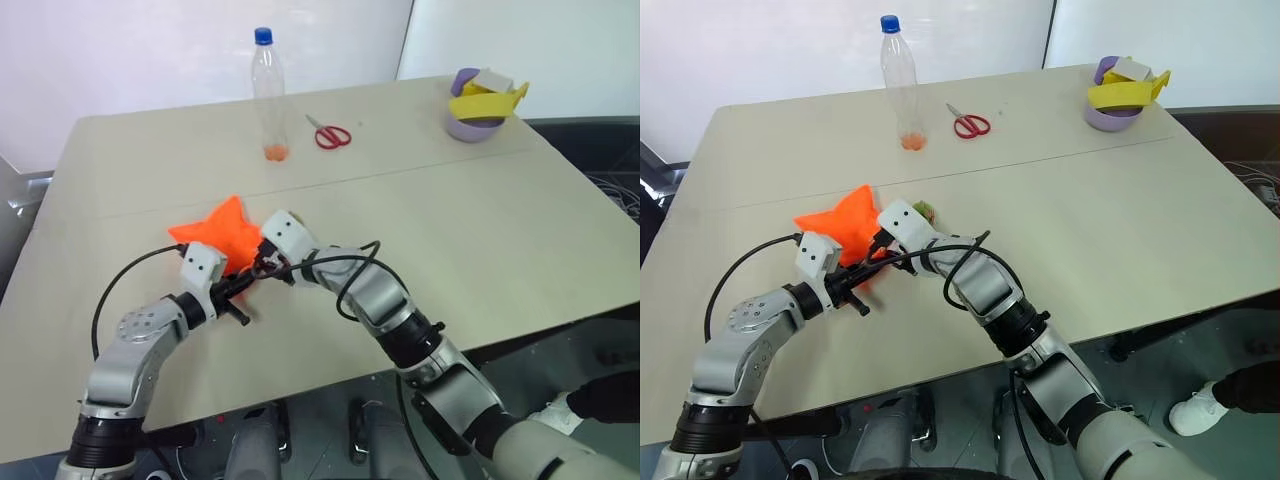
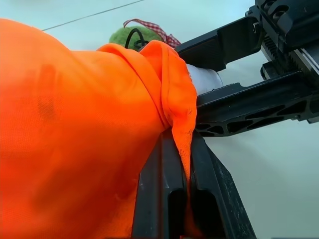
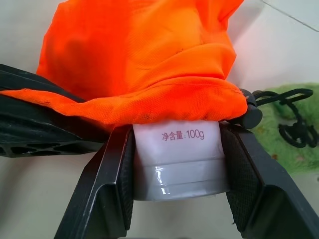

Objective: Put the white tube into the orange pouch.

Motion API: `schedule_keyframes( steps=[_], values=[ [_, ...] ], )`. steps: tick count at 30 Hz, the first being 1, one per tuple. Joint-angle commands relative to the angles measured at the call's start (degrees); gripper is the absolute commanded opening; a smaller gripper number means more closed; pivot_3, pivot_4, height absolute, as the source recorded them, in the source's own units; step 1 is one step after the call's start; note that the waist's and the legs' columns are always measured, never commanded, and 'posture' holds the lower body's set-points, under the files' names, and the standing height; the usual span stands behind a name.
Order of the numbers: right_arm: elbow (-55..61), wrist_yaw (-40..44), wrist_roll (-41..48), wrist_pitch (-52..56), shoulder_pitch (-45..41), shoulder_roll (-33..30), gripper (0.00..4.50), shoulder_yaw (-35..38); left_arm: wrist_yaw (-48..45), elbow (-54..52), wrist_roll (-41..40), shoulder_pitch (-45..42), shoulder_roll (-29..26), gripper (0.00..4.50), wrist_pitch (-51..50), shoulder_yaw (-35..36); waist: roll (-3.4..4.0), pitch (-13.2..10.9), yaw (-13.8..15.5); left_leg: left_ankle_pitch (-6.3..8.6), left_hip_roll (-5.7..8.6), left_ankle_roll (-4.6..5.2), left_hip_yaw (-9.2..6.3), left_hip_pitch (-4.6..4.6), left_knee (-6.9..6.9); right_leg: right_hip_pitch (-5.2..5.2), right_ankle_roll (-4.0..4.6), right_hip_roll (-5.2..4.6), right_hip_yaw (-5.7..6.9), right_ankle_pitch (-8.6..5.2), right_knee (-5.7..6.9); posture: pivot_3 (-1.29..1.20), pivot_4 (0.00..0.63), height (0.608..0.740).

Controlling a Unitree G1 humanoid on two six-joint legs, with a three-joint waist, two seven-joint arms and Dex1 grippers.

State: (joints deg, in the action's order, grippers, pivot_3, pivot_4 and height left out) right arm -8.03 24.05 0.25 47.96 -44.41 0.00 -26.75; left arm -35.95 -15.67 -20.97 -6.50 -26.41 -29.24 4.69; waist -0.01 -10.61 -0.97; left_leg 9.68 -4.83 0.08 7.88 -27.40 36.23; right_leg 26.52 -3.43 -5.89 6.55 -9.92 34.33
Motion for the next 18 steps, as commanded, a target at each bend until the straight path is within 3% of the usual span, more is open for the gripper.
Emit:
schedule_keyframes(
  steps=[1, 8, 13, 14, 18],
  values=[
    [-1.29, 3.51, 0.82, -0.51, -0.56, 3.09, 1.84, -4.03, -0.09, -4.15, -1.39, -2.57, 1.55, 0.0, 2.73, -0.89, 0.0, 0.0, -0.01, 0.0, 0.0, 0.0, 0.0, 0.0, 0.0, 0.0, 0.01, 0.0, 0.0, 0.01, 0.0, 0.0, 0.15, 0.74],
    [-0.67, 9.03, -1.39, -3.38, 0.22, 0.3, 1.84, -6.78, 0.19, -4.57, -1.73, -3.23, 2.35, 0.0, 2.72, -0.02, 0.0, 0.0, 0.0, -0.01, -0.02, -0.01, 0.01, 0.0, -0.01, 0.0, 0.05, 0.0, 0.0, 0.03, -0.02, 0.0, 0.15, 0.74],
    [0.66, 9.44, 0.13, -2.92, 0.57, 2.2, 4.23, -2.55, -0.07, -4.09, -1.15, -2.69, 2.34, 0.0, 3.31, -0.04, 0.0, 0.0, 0.08, -0.01, -0.02, -0.02, 0.02, -0.02, -0.03, 0.04, 0.06, 0.01, 0.0, 0.04, -0.02, 0.0, 0.15, 0.74],
    [1.27, 9.6, 0.01, -3.24, 0.65, 2.01, 4.42, -2.18, -0.05, -4.16, -1.16, -2.64, 2.41, 0.0, 3.2, 0.06, 0.0, 0.0, 0.07, -0.01, -0.02, -0.02, 0.02, -0.03, -0.03, 0.04, 0.06, 0.01, 0.0, 0.04, -0.03, 0.0, 0.15, 0.74],
    [6.54, 14.33, 3.93, 0.53, 1.82, -0.05, 4.42, 0.12, -0.06, -4.34, -0.98, -2.48, 2.55, 0.0, 3.19, 0.1, 0.0, 0.0, 0.17, -0.01, -0.02, -0.02, 0.03, -0.04, -0.04, 0.04, 0.06, 0.01, -0.01, 0.04, -0.06, 0.0, 0.15, 0.74]
  ],
)
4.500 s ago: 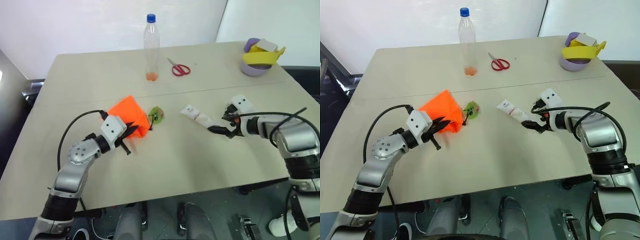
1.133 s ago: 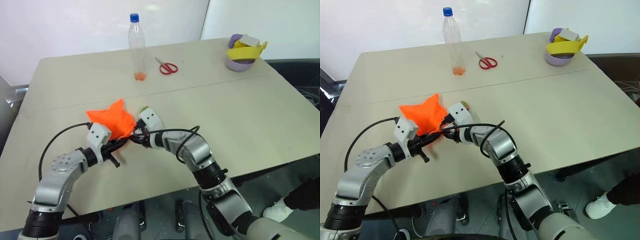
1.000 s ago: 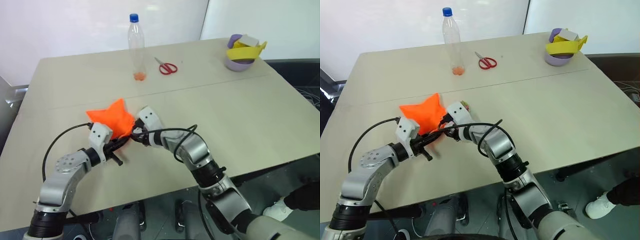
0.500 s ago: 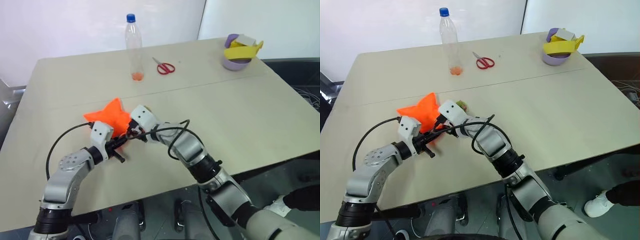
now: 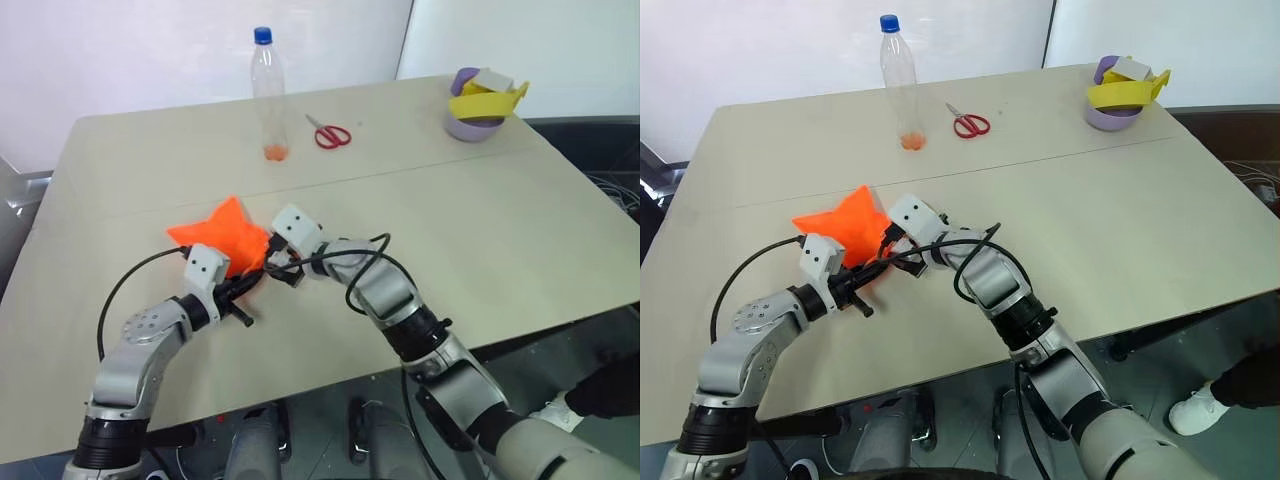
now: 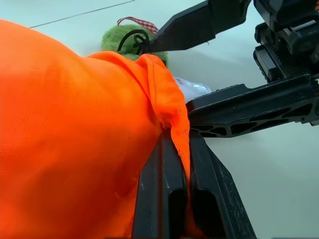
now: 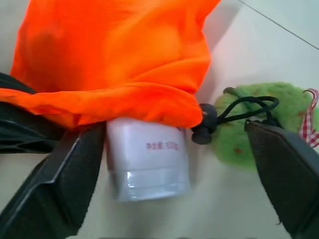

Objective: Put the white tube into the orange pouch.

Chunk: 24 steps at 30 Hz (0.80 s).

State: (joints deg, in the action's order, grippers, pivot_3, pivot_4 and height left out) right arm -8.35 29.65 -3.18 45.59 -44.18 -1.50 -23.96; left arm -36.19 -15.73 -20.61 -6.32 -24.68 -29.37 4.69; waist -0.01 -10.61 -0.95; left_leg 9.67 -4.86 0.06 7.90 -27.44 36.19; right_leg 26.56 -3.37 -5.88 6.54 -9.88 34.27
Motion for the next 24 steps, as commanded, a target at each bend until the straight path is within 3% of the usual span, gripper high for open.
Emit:
schedule_keyframes(
  steps=[1, 9, 14, 18, 24],
  values=[
    [9.11, 10.25, 8.47, 4.13, 1.99, 0.14, 4.42, -1.9, 0.14, -4.31, -1.51, -2.66, 0.89, 0.0, 3.13, 0.23, 0.0, 0.0, 0.3, 0.0, 0.0, 0.0, 0.0, -0.02, 0.0, 0.01, 0.0, 0.0, 0.0, 0.0, 0.0, 0.0, 0.15, 0.74],
    [18.22, 14.46, 17.31, 14.19, 2.76, -4.93, 4.42, 5.3, 0.08, -2.99, -1.13, -2.83, 0.62, 0.0, 4.03, 0.27, -0.02, 0.01, 0.08, 0.0, 0.0, 0.0, -0.06, 0.04, 0.0, 0.01, 0.01, 0.03, -0.01, 0.01, -0.01, 0.0, 0.15, 0.74],
    [16.15, 11.12, 14.81, 10.42, 4.72, -7.25, 4.42, 3.56, -0.27, -3.05, -0.89, -2.74, 0.08, 0.0, 4.56, -0.16, -0.02, 0.01, 0.22, 0.0, 0.0, 0.0, -0.04, 0.03, 0.0, 0.02, 0.09, 0.02, -0.01, 0.07, -0.04, 0.0, 0.15, 0.74],
    [16.2, 11.22, 12.83, 6.44, 6.66, -12.97, 4.42, 2.67, -0.84, -2.98, -1.01, -1.34, -0.54, 0.0, 4.6, -0.31, -0.02, 0.01, 0.23, 0.0, -0.01, 0.0, -0.01, 0.0, -0.01, 0.02, 0.1, 0.01, 0.0, 0.07, -0.1, 0.0, 0.15, 0.74],
    [13.9, 10.29, 14.46, 2.94, 6.07, -16.57, 4.42, 8.52, -1.98, -3.02, -0.17, 2.31, -2.19, 0.0, 6.34, 0.0, -0.03, 0.02, 0.13, 0.0, 0.0, 0.0, -0.01, -0.01, -0.06, 0.1, 0.1, 0.0, -0.01, 0.06, -0.16, 0.0, 0.15, 0.74]
  ],
)
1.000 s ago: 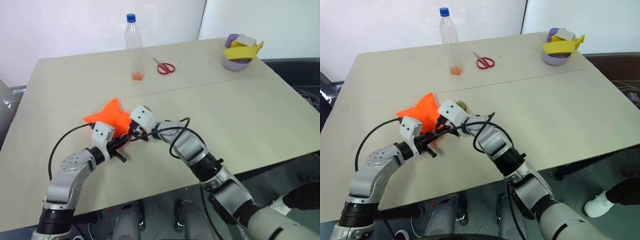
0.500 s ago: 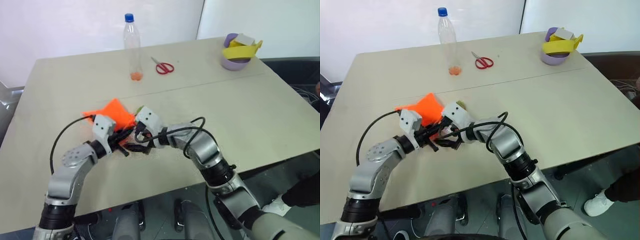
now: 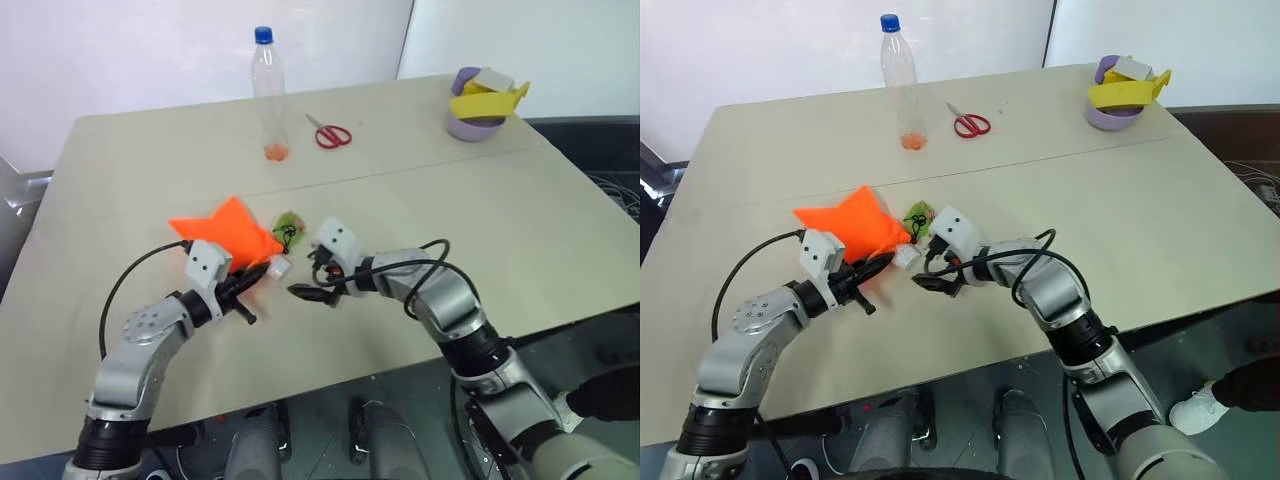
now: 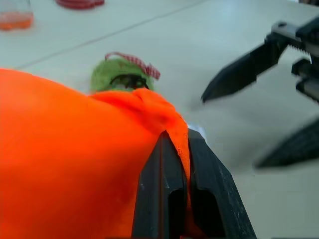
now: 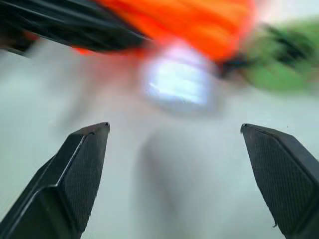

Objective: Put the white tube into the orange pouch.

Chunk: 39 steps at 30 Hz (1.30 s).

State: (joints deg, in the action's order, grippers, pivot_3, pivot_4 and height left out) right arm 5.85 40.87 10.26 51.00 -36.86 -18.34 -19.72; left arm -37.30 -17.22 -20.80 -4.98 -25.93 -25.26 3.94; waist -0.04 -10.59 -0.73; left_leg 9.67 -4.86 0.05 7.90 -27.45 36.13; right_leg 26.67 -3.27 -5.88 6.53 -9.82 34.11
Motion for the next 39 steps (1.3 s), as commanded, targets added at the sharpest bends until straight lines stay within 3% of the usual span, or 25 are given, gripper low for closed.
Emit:
schedule_keyframes(
  steps=[1, 8, 13, 15, 17, 21, 23, 31, 39],
  values=[
    [-1.22, -1.44, 1.72, -2.58, -1.67, 0.61, 4.42, 5.88, -0.9, -1.22, -0.27, 1.32, -1.1, 0.0, 2.39, 1.22, 0.0, 0.0, -0.09, 0.0, 0.0, 0.0, 0.0, 0.0, -0.01, 0.02, 0.0, 0.01, 0.0, 0.0, 0.0, 0.0, 0.15, 0.74],
    [-3.16, 0.2, -2.63, -11.4, 0.65, -1.73, 4.42, 1.16, 0.29, 0.09, -0.8, -0.25, -0.73, 0.0, 3.85, 1.92, 0.0, 0.0, -0.06, 0.0, -0.01, 0.0, -0.01, 0.0, -0.01, 0.02, -0.01, 0.02, 0.01, 0.0, 0.0, 0.0, 0.15, 0.74],
    [-4.48, -1.47, -3.86, -14.56, 1.87, 0.74, 4.42, -0.21, 0.67, -0.49, -1.41, -0.75, -0.25, 0.0, 3.62, 1.78, 0.0, 0.0, -0.05, 0.0, 0.0, 0.0, -0.01, 0.0, 0.01, 0.02, -0.01, 0.02, 0.0, 0.0, 0.0, 0.0, 0.15, 0.74],
    [-3.96, -1.85, -3.81, -14.22, 2.02, 1.1, 3.89, 0.14, 0.71, -0.74, -1.67, -0.8, -0.22, 0.0, 3.44, 1.84, 0.0, 0.0, -0.04, 0.0, 0.0, 0.0, -0.01, 0.0, 0.02, 0.02, 0.0, 0.02, 0.0, 0.0, 0.01, 0.0, 0.15, 0.74],
    [-3.35, -1.42, -3.49, -14.1, 2.53, 1.21, 3.07, 0.23, 0.79, -0.6, -1.75, -0.85, -0.29, 0.0, 3.4, 1.81, 0.0, 0.0, -0.04, 0.0, -0.01, 0.0, -0.01, 0.0, 0.03, 0.01, -0.01, 0.02, 0.0, 0.01, 0.02, 0.0, 0.15, 0.74],
    [-2.27, -1.68, -3.35, -13.29, 3.32, 2.02, 0.86, -0.17, 0.73, -0.46, -1.7, -1.05, -0.28, 0.0, 3.53, 1.44, 0.0, 0.0, 0.04, 0.0, -0.01, 0.0, -0.02, 0.0, 0.04, 0.0, 0.0, 0.02, 0.01, 0.01, 0.03, 0.0, 0.15, 0.74],
    [-2.03, -2.04, -3.76, -13.06, 3.13, 2.16, 0.01, -0.3, 0.72, -0.49, -1.86, -1.1, -0.16, 0.0, 3.42, 1.37, 0.0, 0.0, 0.0, 0.0, -0.01, 0.0, -0.02, 0.0, 0.04, 0.0, 0.0, 0.02, 0.01, 0.01, 0.03, 0.0, 0.15, 0.74],
    [0.07, 0.61, -2.46, -11.66, 3.47, 0.85, 0.01, -1.17, 0.72, -0.54, -1.88, -1.1, -0.11, 0.0, 3.1, 1.24, 0.0, 0.0, 0.01, 0.0, 0.0, 0.0, -0.02, 0.01, 0.02, 0.01, 0.0, 0.02, 0.01, 0.01, 0.02, 0.0, 0.15, 0.74],
    [-6.35, -3.38, -6.12, -15.34, 1.79, 6.17, 0.01, -3.93, 0.55, -1.08, -2.34, -1.52, 0.19, 0.0, 2.51, 0.97, 0.0, 0.0, -0.07, 0.0, -0.01, 0.0, -0.02, 0.01, 0.02, 0.01, 0.01, 0.04, 0.01, 0.01, 0.05, 0.0, 0.15, 0.74]
  ],
)
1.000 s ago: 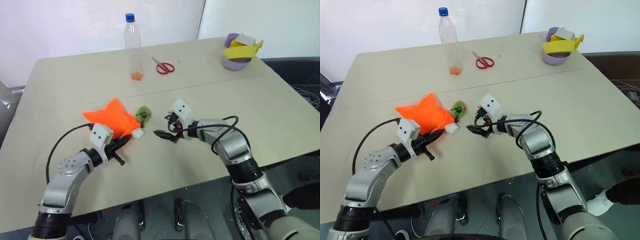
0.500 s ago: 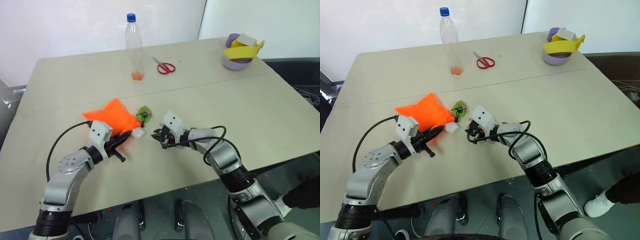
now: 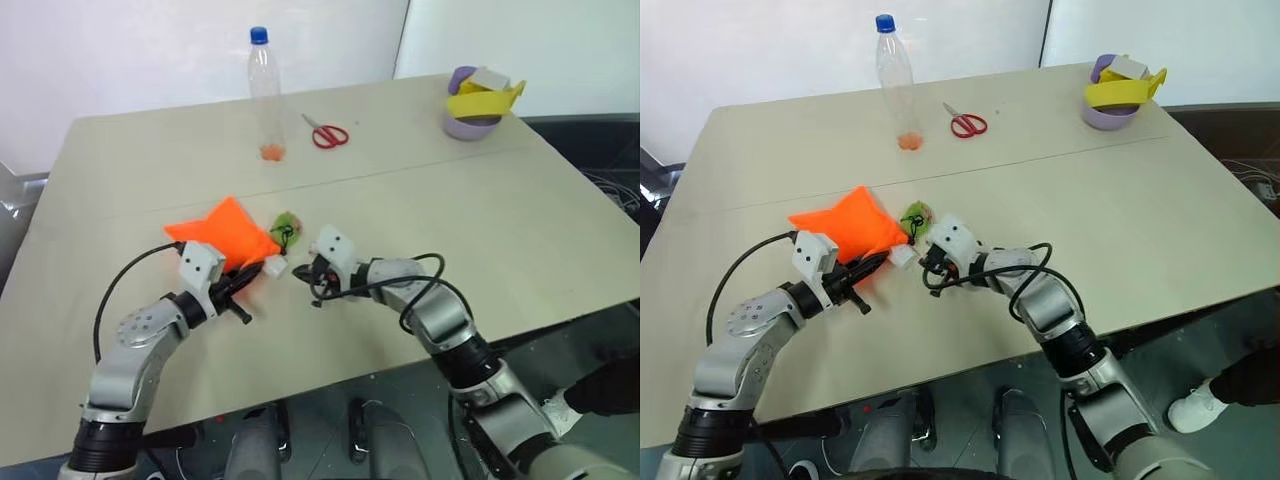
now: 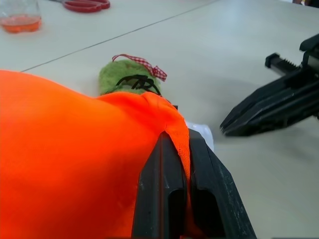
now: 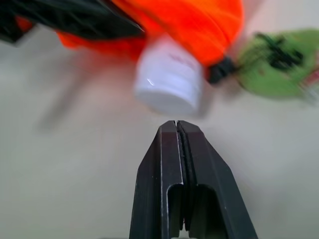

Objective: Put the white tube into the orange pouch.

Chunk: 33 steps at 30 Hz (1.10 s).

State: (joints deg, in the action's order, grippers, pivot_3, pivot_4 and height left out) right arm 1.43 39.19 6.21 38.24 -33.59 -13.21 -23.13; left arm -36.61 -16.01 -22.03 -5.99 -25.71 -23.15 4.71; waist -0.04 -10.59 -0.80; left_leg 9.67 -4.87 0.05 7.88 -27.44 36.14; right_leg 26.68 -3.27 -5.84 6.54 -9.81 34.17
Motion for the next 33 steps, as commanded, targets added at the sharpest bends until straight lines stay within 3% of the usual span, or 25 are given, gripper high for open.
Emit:
schedule_keyframes(
  steps=[1, 16, 20, 25, 28, 33],
  values=[
    [-3.0, -2.24, -2.51, -2.96, -1.82, 1.38, 0.01, -0.41, -0.14, -2.38, -1.16, -0.61, -0.01, 0.0, 0.27, 0.18, 0.0, 0.0, 0.05, 0.0, 0.0, 0.0, 0.0, 0.0, 0.01, 0.0, 0.01, 0.0, 0.0, 0.01, 0.0, 0.0, 0.15, 0.74],
    [-11.12, -5.46, -3.17, -9.97, -7.04, 10.4, 0.01, 2.03, 0.14, -2.68, -1.43, -0.27, 0.16, 0.0, 0.42, -1.03, 0.0, 0.0, -0.01, -0.02, -0.01, -0.03, 0.01, 0.0, 0.04, -0.01, 0.02, 0.03, -0.01, 0.02, 0.04, 0.0, 0.15, 0.74],
    [-6.37, -2.81, -3.07, -8.81, -4.76, 7.36, 0.01, 1.59, 0.43, -2.32, -0.79, 0.4, -0.26, 0.0, 1.12, -0.77, 0.0, 0.0, 0.07, -0.02, -0.01, -0.03, 0.02, 0.0, 0.06, -0.03, 0.02, 0.01, -0.01, 0.03, 0.02, 0.0, 0.15, 0.74],
    [5.38, 4.49, 0.51, -5.94, -0.25, -1.45, 0.01, 2.72, 0.06, 0.61, 0.9, 1.2, -1.26, 0.0, 4.11, 0.2, 0.0, 0.0, 0.17, -0.02, 0.0, -0.03, 0.01, 0.0, 0.03, -0.01, 0.03, -0.01, -0.01, 0.01, -0.01, 0.0, 0.15, 0.74],
    [8.15, 5.43, 2.37, -5.1, 0.61, -3.38, 0.89, 4.46, 0.37, 2.47, 1.07, 1.32, -1.26, 0.0, 5.47, 0.79, 0.0, 0.0, -0.12, -0.02, 0.0, -0.03, 0.0, 0.01, 0.02, 0.04, 0.02, -0.01, -0.02, 0.01, 0.0, 0.0, 0.15, 0.74],
    [4.79, 3.35, 4.24, -4.4, -0.85, -3.37, 3.42, 9.06, -0.51, 4.26, 1.0, 1.96, -1.68, 0.0, 7.58, 1.14, 0.0, 0.0, 0.04, -0.02, -0.02, -0.04, -0.17, 0.06, 0.0, 0.06, 0.03, 0.14, 0.0, 0.02, 0.0, 0.0, 0.15, 0.74]
  ],
)
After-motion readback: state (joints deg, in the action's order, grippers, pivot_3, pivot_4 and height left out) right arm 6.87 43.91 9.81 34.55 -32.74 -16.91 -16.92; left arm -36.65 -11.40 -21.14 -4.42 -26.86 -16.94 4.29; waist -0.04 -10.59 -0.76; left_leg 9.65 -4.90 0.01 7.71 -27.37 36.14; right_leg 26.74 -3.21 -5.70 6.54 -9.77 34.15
